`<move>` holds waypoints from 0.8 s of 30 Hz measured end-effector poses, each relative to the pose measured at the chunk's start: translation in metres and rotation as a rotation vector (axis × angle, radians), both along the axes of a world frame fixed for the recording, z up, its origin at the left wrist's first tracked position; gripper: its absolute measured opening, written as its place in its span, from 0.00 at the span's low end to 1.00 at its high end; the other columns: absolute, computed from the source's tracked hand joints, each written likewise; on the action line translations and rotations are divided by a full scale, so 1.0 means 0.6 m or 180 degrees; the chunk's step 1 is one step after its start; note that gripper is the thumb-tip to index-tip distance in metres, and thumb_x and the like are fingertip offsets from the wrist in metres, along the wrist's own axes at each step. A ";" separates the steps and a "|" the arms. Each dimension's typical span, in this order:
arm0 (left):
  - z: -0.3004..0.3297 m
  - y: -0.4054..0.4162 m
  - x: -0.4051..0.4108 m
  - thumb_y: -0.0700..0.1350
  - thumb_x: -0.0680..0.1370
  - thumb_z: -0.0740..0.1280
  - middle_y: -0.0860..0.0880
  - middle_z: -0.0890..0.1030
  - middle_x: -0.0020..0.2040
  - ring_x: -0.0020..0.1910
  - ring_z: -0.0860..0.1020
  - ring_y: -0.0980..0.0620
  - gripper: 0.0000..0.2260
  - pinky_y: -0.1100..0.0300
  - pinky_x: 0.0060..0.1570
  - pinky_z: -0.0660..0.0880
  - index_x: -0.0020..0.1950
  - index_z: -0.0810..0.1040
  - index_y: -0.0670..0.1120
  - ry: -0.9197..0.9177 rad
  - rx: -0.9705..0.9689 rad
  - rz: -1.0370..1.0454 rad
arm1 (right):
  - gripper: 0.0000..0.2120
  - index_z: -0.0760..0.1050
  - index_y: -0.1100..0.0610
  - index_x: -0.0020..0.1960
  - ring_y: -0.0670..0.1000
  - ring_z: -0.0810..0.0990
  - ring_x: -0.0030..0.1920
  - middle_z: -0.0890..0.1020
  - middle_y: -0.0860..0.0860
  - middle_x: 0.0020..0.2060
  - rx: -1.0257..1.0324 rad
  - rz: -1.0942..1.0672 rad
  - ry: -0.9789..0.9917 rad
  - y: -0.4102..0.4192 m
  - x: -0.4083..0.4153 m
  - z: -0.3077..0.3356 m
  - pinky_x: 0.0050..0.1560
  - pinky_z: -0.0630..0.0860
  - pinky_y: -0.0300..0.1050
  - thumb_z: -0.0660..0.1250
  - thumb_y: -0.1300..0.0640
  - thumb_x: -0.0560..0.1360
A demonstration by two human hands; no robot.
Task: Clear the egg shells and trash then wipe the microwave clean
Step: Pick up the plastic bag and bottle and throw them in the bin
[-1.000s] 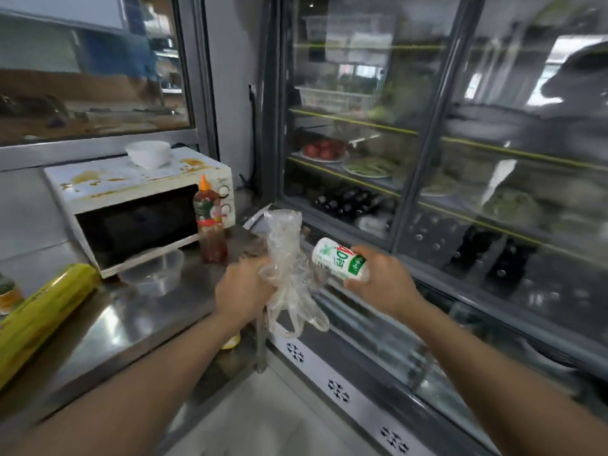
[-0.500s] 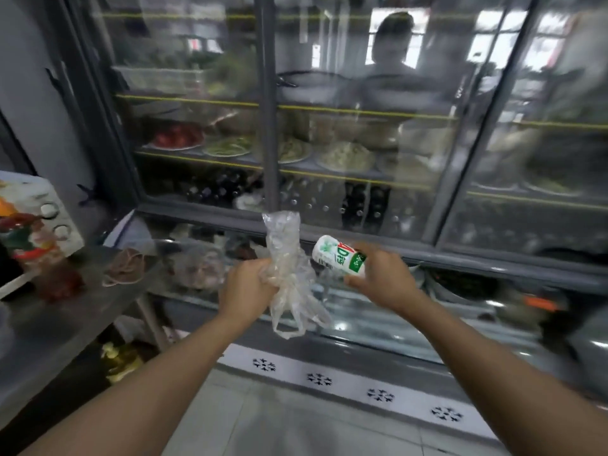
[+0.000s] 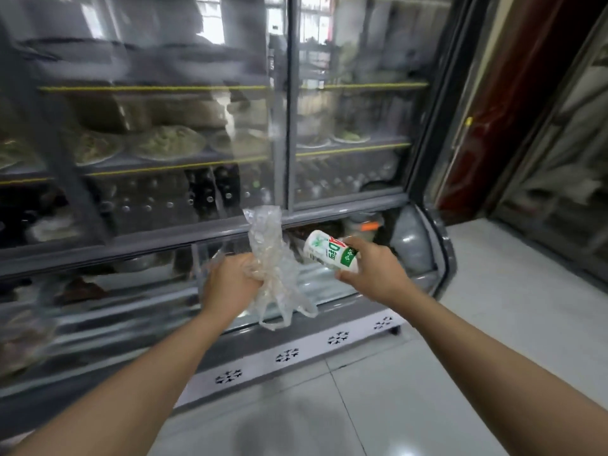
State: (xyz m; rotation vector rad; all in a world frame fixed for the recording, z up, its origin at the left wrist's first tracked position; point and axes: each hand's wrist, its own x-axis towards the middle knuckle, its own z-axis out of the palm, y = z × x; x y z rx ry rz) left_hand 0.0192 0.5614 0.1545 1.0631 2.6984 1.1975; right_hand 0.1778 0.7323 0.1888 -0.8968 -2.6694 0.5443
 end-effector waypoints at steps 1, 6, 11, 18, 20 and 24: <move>0.001 0.023 0.011 0.38 0.70 0.65 0.56 0.70 0.24 0.29 0.71 0.49 0.18 0.60 0.28 0.62 0.23 0.66 0.50 -0.0048 0.0057 -0.0129 | 0.28 0.69 0.52 0.67 0.55 0.79 0.54 0.81 0.52 0.56 -0.0027 -0.0099 0.0020 0.015 0.018 -0.001 0.52 0.77 0.51 0.73 0.50 0.69; -0.007 0.151 0.061 0.42 0.69 0.63 0.50 0.75 0.27 0.32 0.74 0.44 0.12 0.55 0.32 0.68 0.25 0.70 0.51 -0.0162 0.0016 -0.0586 | 0.28 0.69 0.49 0.65 0.53 0.80 0.52 0.81 0.51 0.55 -0.0060 -0.0539 0.0107 0.104 0.114 -0.008 0.49 0.78 0.50 0.73 0.50 0.68; -0.004 0.317 0.135 0.46 0.69 0.60 0.52 0.73 0.26 0.34 0.75 0.44 0.11 0.55 0.42 0.68 0.25 0.67 0.48 0.0039 -0.0197 -0.0859 | 0.26 0.69 0.50 0.65 0.53 0.79 0.52 0.81 0.51 0.56 -0.0048 -0.0898 0.0157 0.229 0.222 -0.007 0.47 0.77 0.47 0.72 0.50 0.69; -0.005 0.552 0.272 0.42 0.69 0.64 0.53 0.72 0.25 0.31 0.71 0.48 0.12 0.57 0.32 0.65 0.25 0.72 0.53 -0.0078 -0.0140 -0.1074 | 0.27 0.68 0.49 0.66 0.53 0.79 0.52 0.80 0.50 0.57 -0.0150 -0.1239 0.0148 0.428 0.370 -0.009 0.49 0.78 0.51 0.71 0.49 0.70; -0.005 0.610 0.307 0.43 0.68 0.64 0.53 0.71 0.24 0.31 0.71 0.48 0.12 0.57 0.32 0.65 0.24 0.69 0.50 -0.0031 -0.0170 -0.1206 | 0.26 0.68 0.49 0.65 0.53 0.79 0.52 0.80 0.51 0.57 -0.0205 -0.1335 0.0127 0.478 0.406 -0.010 0.50 0.78 0.52 0.71 0.50 0.70; -0.003 0.708 0.367 0.42 0.70 0.64 0.52 0.71 0.26 0.29 0.69 0.51 0.14 0.60 0.30 0.62 0.25 0.67 0.47 -0.0077 -0.0143 -0.1292 | 0.27 0.68 0.49 0.66 0.53 0.79 0.52 0.80 0.51 0.57 -0.0309 -0.1488 0.0151 0.567 0.463 -0.015 0.49 0.79 0.52 0.72 0.50 0.70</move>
